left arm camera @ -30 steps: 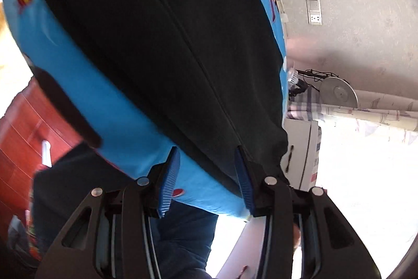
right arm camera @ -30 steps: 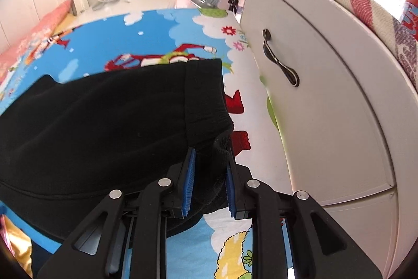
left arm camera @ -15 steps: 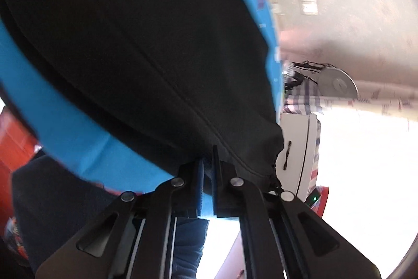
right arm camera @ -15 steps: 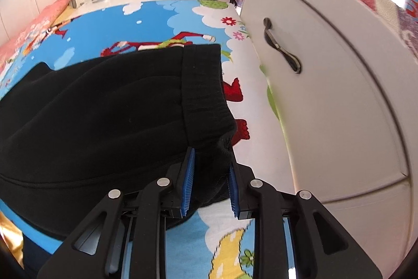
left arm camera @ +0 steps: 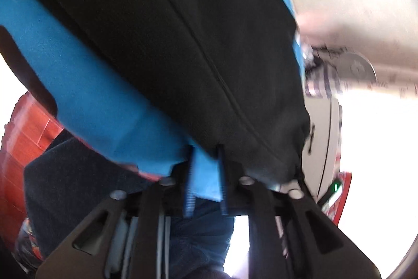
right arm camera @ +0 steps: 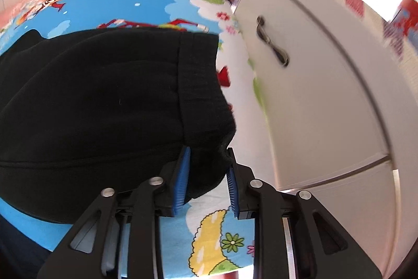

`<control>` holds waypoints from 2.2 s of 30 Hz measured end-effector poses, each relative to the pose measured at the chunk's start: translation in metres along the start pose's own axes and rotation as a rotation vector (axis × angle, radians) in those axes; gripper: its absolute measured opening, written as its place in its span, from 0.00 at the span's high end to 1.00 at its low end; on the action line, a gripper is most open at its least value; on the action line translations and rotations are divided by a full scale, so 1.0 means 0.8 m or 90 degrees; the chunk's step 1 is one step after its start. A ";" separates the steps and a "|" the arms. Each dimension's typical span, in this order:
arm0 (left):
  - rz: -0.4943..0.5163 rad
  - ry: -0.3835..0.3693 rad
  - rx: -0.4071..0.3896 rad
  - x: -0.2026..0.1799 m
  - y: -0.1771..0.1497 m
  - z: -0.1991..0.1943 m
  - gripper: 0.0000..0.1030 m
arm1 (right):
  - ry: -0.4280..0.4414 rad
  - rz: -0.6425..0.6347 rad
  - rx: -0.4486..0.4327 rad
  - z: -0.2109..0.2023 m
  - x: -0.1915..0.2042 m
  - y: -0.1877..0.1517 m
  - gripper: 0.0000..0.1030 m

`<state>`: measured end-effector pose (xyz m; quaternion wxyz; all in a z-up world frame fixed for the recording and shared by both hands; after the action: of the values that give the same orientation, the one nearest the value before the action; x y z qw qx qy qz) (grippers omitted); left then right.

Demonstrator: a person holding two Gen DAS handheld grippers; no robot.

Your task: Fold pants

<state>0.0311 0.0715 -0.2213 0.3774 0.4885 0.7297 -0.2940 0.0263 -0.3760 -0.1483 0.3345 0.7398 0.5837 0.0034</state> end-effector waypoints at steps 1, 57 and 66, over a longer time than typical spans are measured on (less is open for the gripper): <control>0.038 -0.030 0.020 -0.015 -0.007 -0.009 0.68 | -0.003 -0.002 0.004 0.000 -0.002 -0.003 0.74; 0.315 0.485 -0.298 -0.074 0.234 -0.013 0.73 | -0.130 0.003 -0.039 0.071 0.090 0.101 0.13; 0.197 0.558 -0.397 0.007 0.249 -0.173 0.66 | -0.003 0.013 -0.103 -0.009 0.136 0.142 0.16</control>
<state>0.1793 0.2543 -0.1632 0.2038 0.5315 0.7907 0.2253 0.1555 -0.2887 -0.1280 0.3946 0.7164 0.5730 0.0527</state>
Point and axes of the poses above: each gripper's, at about its wrist camera, not at the fingertips, and z roughly the way its jaws point, x to its left, y to its top, the point moved 5 cm from there along z, roughly the way its jaws point, and after that the axes turned 6 degrees about -y, right-handed, at the moved point
